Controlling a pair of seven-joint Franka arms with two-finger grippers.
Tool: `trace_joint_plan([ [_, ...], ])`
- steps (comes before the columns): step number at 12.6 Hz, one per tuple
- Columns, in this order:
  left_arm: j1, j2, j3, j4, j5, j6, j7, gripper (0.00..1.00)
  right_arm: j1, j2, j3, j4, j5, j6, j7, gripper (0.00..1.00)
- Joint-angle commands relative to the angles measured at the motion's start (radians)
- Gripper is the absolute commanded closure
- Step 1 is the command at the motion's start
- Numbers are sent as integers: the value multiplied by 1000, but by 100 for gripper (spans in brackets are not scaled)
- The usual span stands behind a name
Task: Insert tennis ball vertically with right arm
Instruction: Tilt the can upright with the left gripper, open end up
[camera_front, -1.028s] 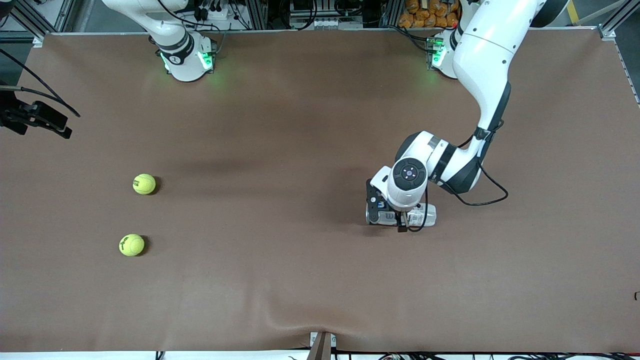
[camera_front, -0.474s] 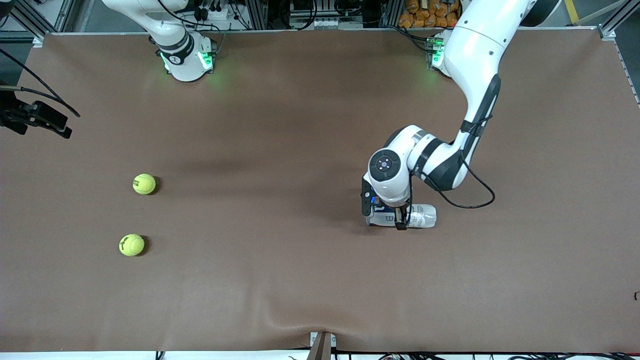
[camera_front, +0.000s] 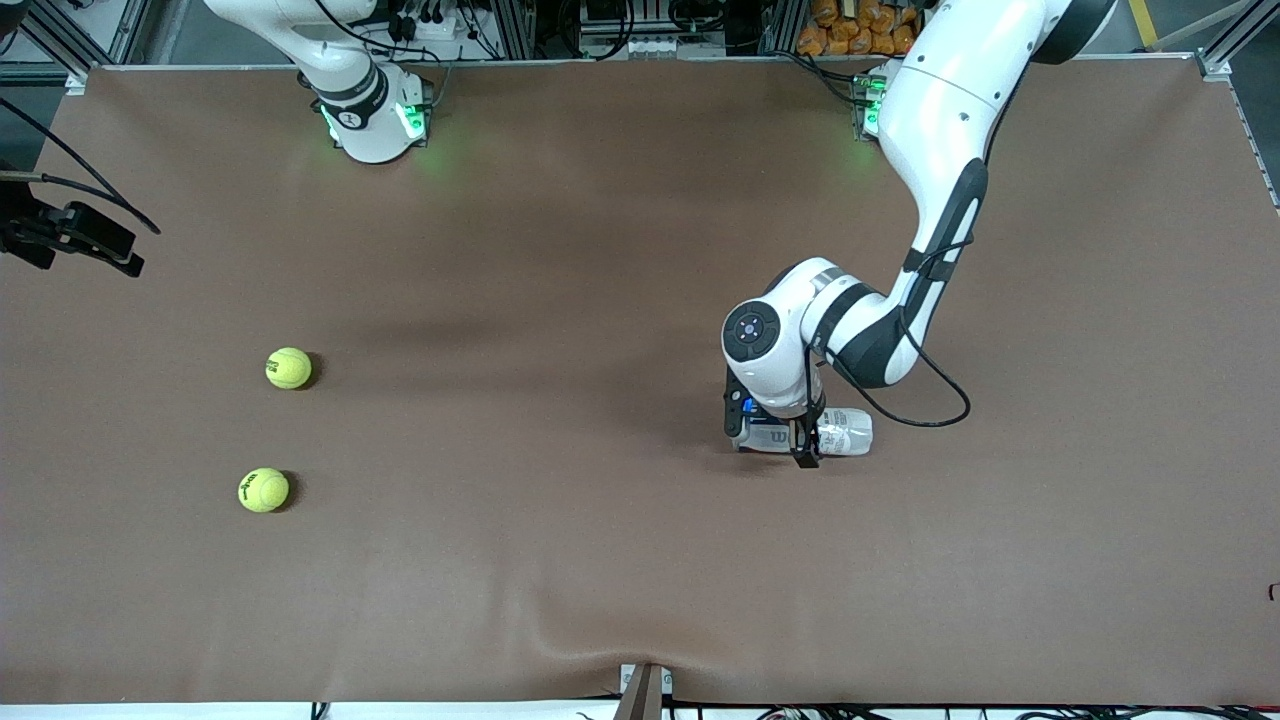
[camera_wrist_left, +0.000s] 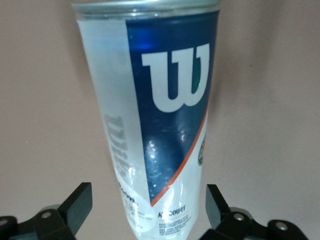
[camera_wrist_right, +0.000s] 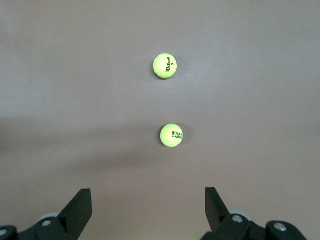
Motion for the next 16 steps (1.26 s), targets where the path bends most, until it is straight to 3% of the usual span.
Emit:
trace_joint_plan([
  [1, -18, 32, 10, 33, 24, -26, -71, 0, 0, -3, 3, -2, -13, -5, 14, 0],
  [13, -22, 79, 10, 37, 102, -24, -148, 0, 3, -3, 3, -3, -13, -7, 13, 0],
  [16, -22, 79, 10, 39, 103, -24, -143, 13, 3, -3, 3, -5, -13, -8, 13, 0],
])
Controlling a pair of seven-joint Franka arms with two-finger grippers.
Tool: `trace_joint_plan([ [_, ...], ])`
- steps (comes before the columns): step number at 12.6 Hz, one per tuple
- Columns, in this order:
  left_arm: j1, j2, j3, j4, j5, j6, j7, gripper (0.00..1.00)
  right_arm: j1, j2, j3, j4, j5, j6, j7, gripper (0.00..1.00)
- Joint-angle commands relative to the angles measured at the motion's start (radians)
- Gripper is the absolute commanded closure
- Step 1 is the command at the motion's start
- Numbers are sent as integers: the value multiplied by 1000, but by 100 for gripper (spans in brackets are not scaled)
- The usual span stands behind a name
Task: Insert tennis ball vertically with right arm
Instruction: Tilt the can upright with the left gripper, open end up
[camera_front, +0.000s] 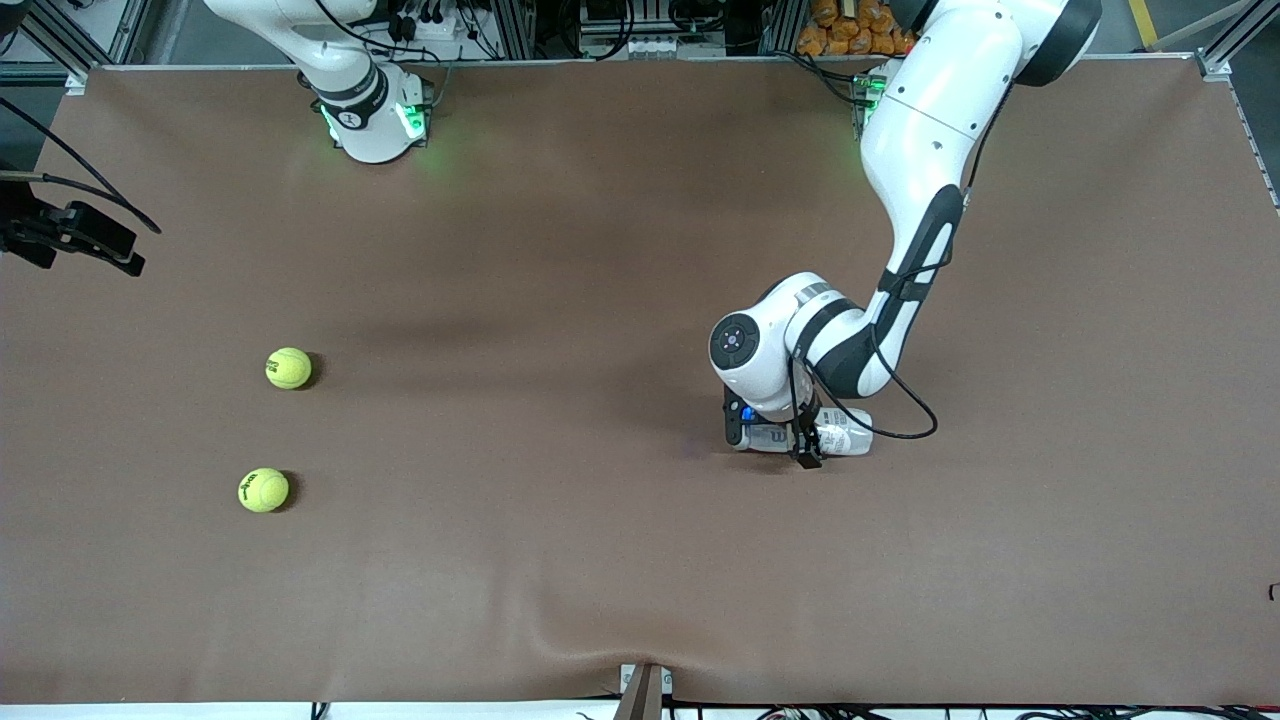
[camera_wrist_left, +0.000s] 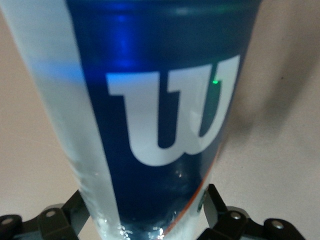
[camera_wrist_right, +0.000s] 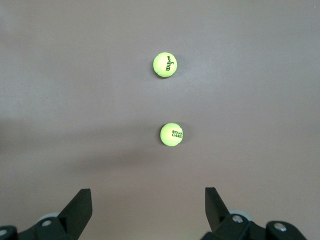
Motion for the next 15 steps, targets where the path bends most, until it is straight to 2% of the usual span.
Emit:
trace_joint_plan([
  [1, -13, 17, 8, 29, 23, -22, -10, 13, 3, -3, 3, -5, -13, -4, 14, 0],
  [8, -14, 12, 8, 29, 22, -22, -10, 27, 5, -3, 3, -5, -13, -4, 13, 0],
  [15, -14, -17, -9, 46, 6, -22, -13, 24, 5, -1, 3, -5, -13, -4, 13, 0],
])
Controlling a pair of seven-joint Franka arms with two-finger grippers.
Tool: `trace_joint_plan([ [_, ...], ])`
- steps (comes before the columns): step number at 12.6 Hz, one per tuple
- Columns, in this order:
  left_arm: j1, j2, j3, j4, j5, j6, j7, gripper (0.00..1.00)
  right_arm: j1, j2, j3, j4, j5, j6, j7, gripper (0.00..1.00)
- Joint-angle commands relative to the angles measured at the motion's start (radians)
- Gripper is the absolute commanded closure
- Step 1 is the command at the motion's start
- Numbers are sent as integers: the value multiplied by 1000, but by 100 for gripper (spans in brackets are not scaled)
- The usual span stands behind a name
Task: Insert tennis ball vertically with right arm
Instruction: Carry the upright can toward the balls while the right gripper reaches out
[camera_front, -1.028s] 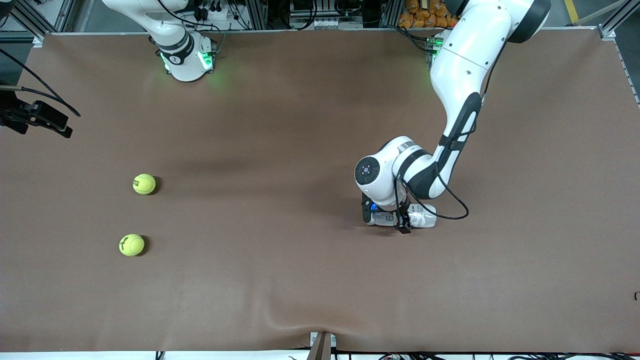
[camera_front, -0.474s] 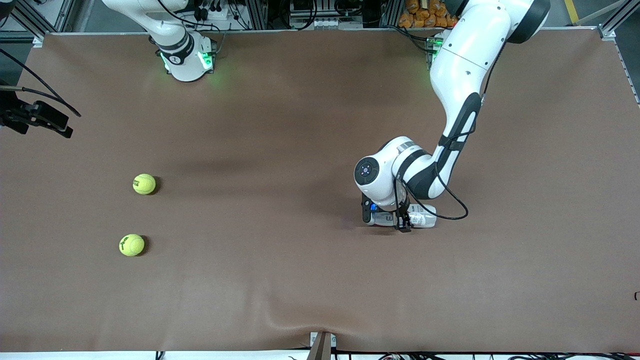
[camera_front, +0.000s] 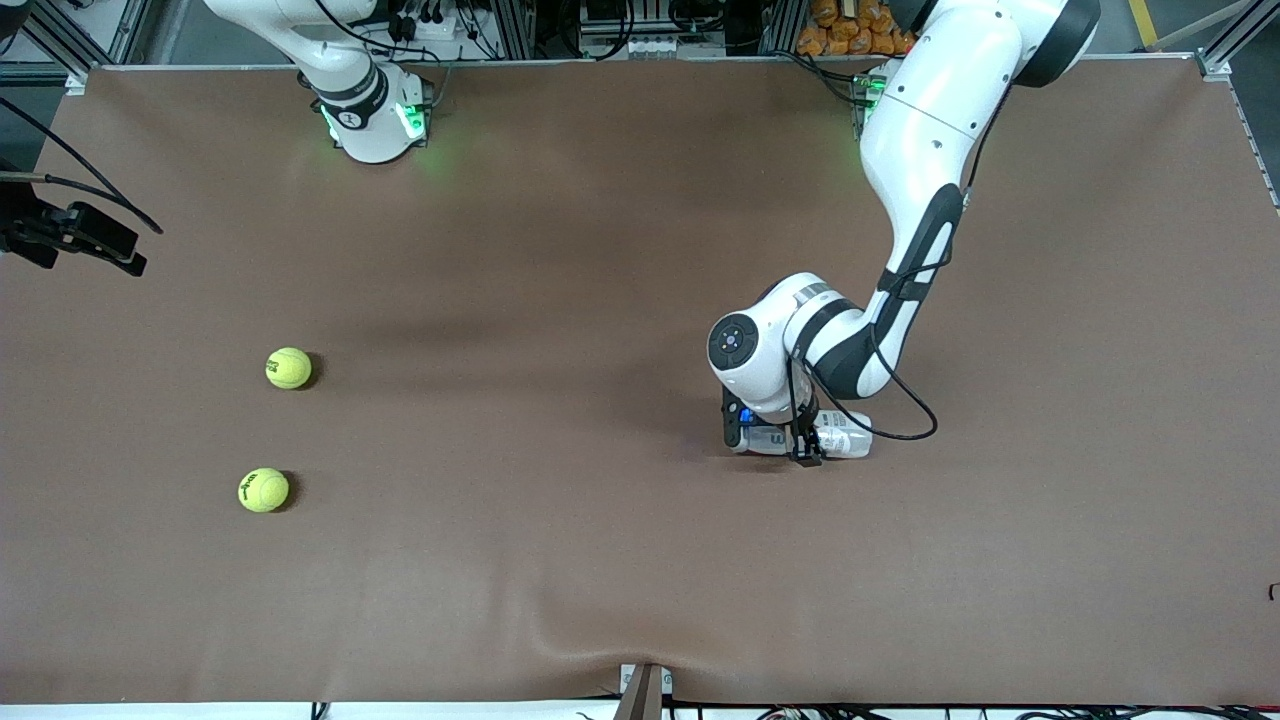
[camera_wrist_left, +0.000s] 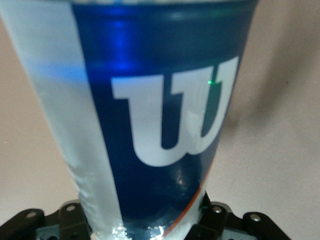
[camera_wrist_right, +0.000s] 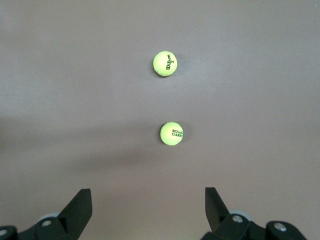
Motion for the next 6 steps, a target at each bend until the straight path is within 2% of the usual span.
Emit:
trace_joint_plan([
  [1, -10, -22, -23, 44, 4, -18, -14, 24, 4, -2, 2, -2, -13, -3, 13, 0],
  [3, -9, -23, -88, 78, -48, -18, -43, 24, 4, -2, 2, -2, -13, -3, 13, 0],
  [6, -7, -23, -142, 135, -111, 15, -97, 24, 4, -2, 2, -2, -13, -3, 13, 0],
])
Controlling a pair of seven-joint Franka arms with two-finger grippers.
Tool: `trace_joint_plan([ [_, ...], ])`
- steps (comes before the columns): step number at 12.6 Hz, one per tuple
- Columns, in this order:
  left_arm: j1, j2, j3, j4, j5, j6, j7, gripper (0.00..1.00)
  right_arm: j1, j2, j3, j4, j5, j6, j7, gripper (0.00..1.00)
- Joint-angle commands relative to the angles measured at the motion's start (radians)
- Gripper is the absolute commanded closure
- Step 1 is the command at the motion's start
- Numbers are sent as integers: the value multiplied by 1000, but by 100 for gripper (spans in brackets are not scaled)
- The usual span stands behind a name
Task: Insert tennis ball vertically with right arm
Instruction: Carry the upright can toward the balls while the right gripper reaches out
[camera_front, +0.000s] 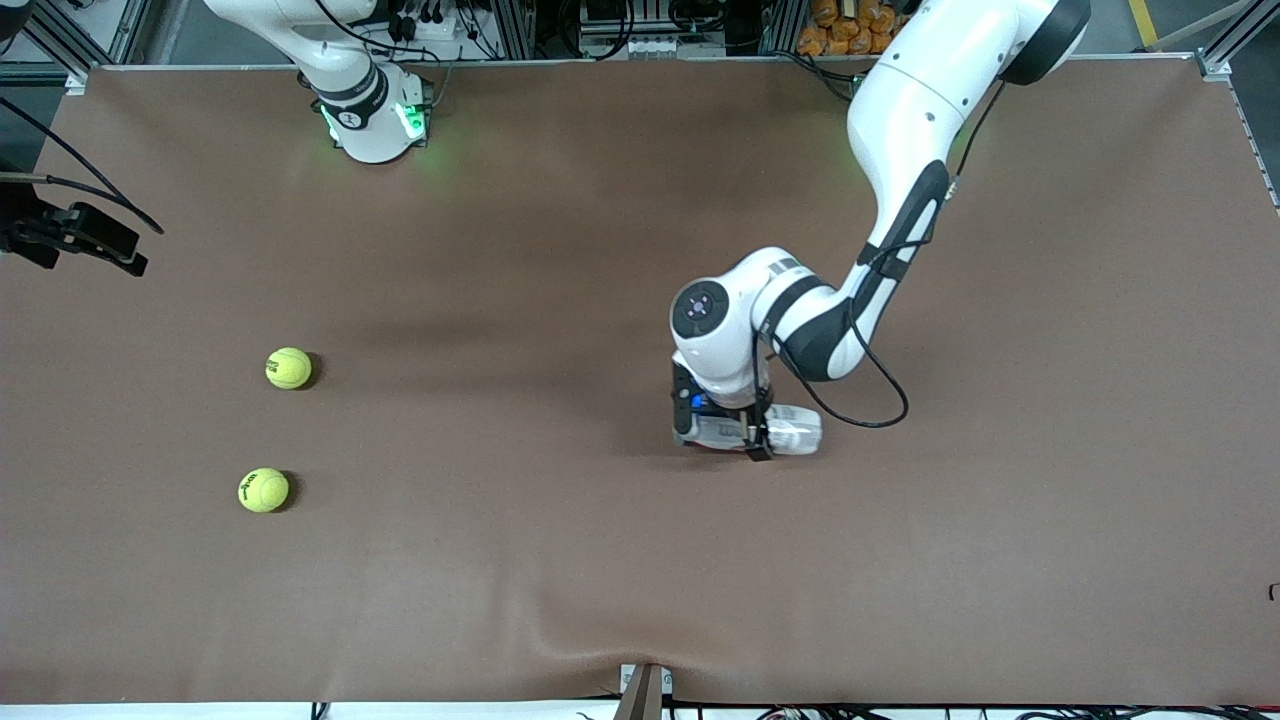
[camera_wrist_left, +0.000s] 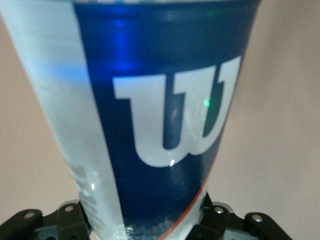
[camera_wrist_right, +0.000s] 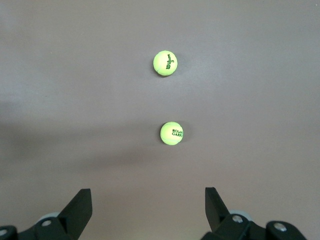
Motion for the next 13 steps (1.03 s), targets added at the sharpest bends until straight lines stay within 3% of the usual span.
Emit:
trace_joint_plan([
  [1, 1, -12, -41, 22, -46, 70, -75, 24, 3, -2, 2, 0, -13, -3, 14, 0],
  [6, -3, -6, -98, 19, -51, 397, -417, 24, -6, 89, 2, 6, -5, 0, 11, 0],
  [9, -5, 14, -98, 7, -68, 645, -575, 23, -10, 214, 2, 32, -2, 21, 7, 0],
  [11, -11, 26, -98, 6, -68, 738, -618, 23, 1, 297, 2, 60, -14, 38, 14, 0],
  [13, -14, 40, -100, -4, -68, 851, -654, 23, -16, 389, 2, 80, -13, 141, 2, 0],
])
